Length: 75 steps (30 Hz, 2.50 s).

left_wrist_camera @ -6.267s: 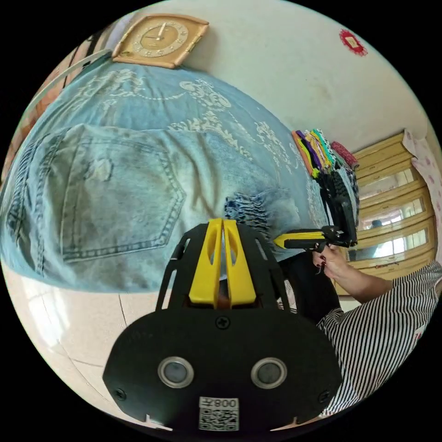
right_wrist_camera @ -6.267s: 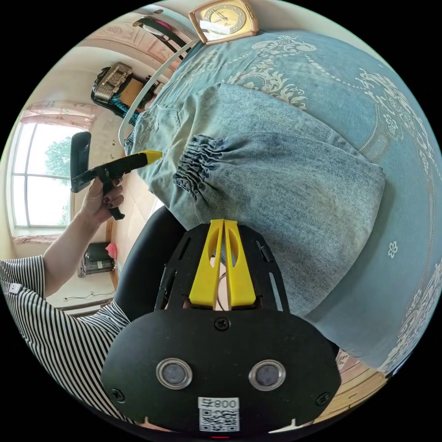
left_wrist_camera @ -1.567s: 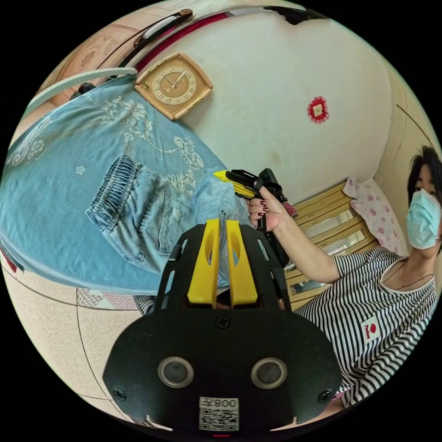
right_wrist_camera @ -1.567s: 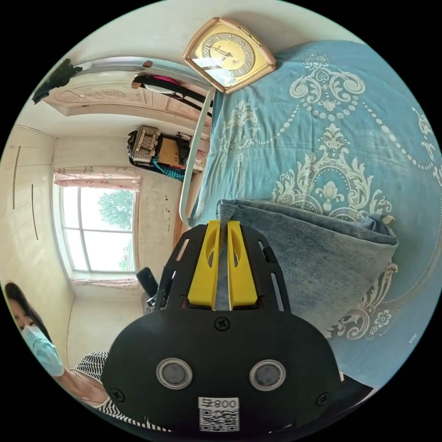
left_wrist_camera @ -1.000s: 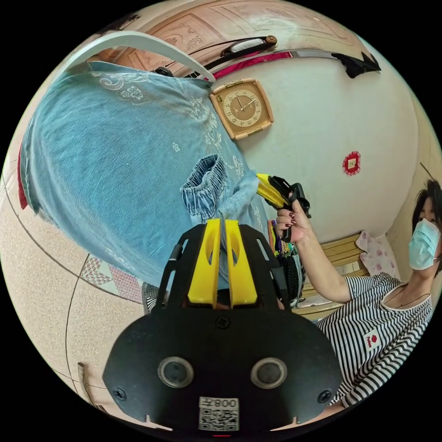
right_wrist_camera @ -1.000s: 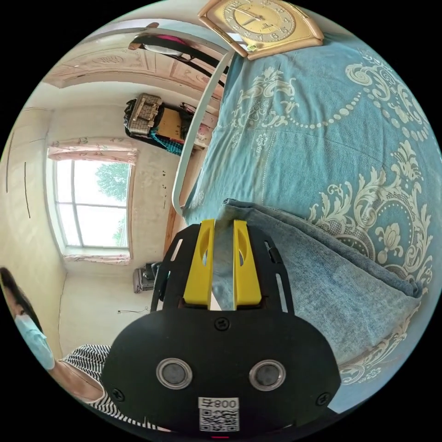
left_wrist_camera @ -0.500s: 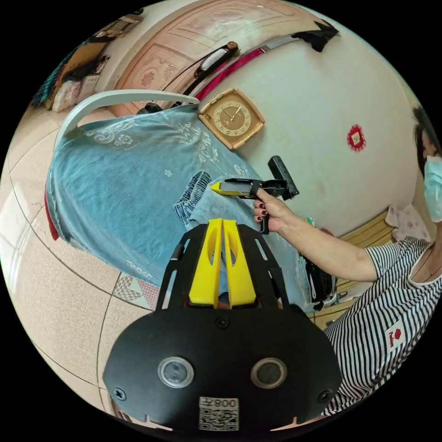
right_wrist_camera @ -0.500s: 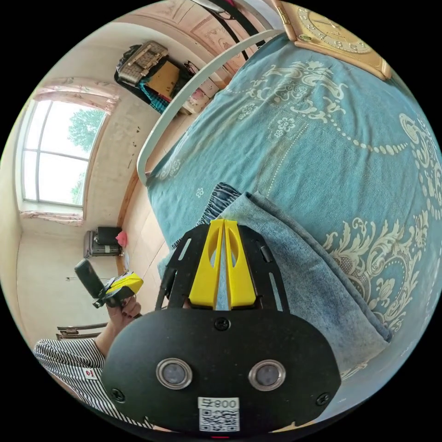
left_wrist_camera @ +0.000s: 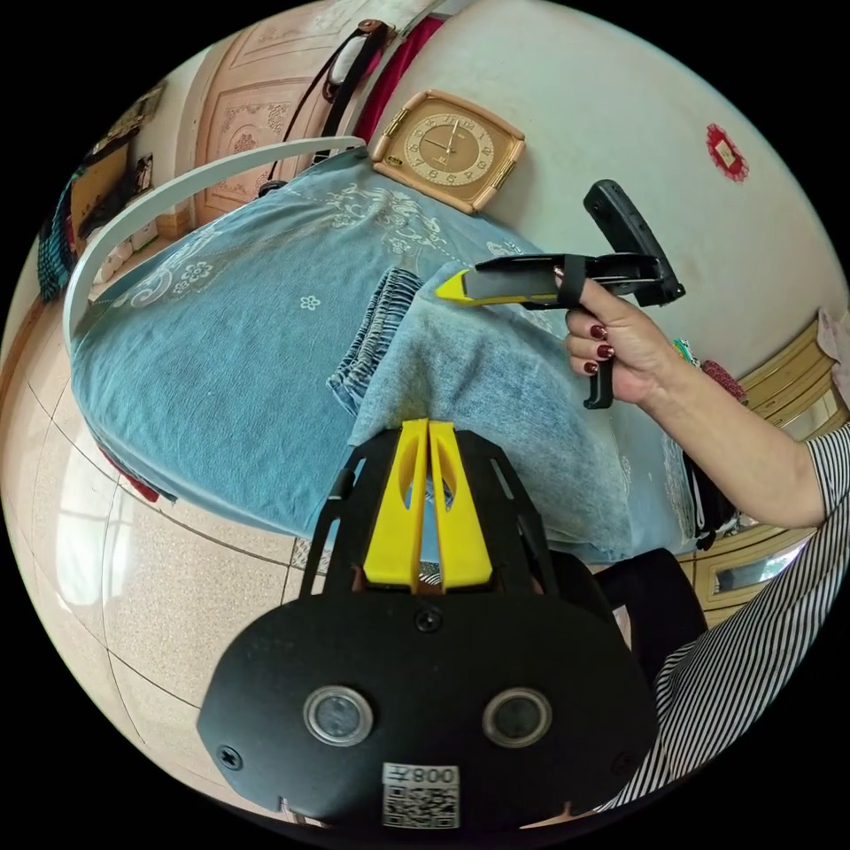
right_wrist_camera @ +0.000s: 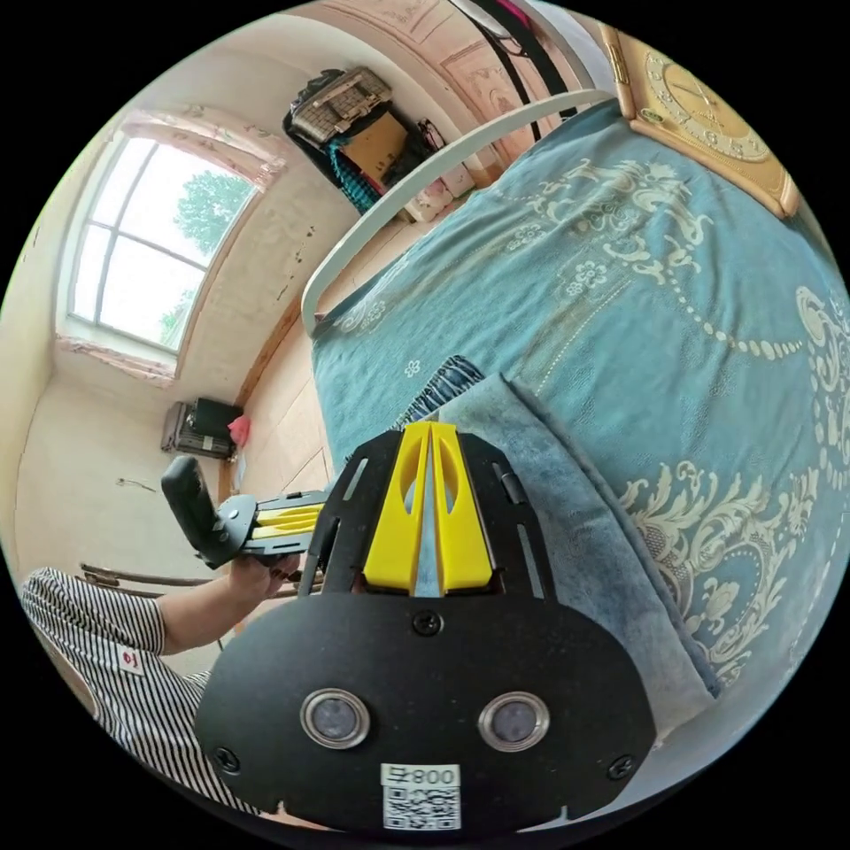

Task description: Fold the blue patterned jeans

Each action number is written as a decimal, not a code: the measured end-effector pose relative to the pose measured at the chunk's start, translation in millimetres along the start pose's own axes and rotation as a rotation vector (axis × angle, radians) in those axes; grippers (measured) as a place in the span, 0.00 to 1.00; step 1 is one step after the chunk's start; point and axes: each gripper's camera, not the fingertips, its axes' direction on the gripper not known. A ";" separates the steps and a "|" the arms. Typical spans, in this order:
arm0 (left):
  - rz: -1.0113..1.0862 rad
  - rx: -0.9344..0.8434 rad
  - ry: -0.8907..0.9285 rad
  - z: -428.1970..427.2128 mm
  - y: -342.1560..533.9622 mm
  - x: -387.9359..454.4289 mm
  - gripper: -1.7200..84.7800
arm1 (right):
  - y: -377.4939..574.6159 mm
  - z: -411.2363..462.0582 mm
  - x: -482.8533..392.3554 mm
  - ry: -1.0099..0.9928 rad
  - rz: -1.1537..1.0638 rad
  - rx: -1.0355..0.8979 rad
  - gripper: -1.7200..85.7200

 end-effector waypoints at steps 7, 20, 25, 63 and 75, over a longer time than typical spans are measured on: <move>0.008 0.028 -0.071 5.1 7.2 19.0 0.02 | 12.4 -19.1 24.9 0.116 0.100 0.098 0.02; -0.054 0.071 -0.078 -4.4 11.7 38.1 0.02 | 58.2 -68.3 -0.3 0.142 -0.004 0.110 0.02; -0.045 0.001 -0.040 15.3 12.5 33.6 0.02 | 138.6 -75.1 -14.4 0.148 0.013 0.059 0.02; -0.055 -0.279 0.371 108.7 84.7 152.4 0.04 | 438.3 -266.6 -35.6 -0.111 0.437 0.026 0.02; 0.017 -0.483 0.319 177.6 79.5 194.7 0.07 | 530.2 -315.4 -43.3 -0.292 0.652 0.123 0.04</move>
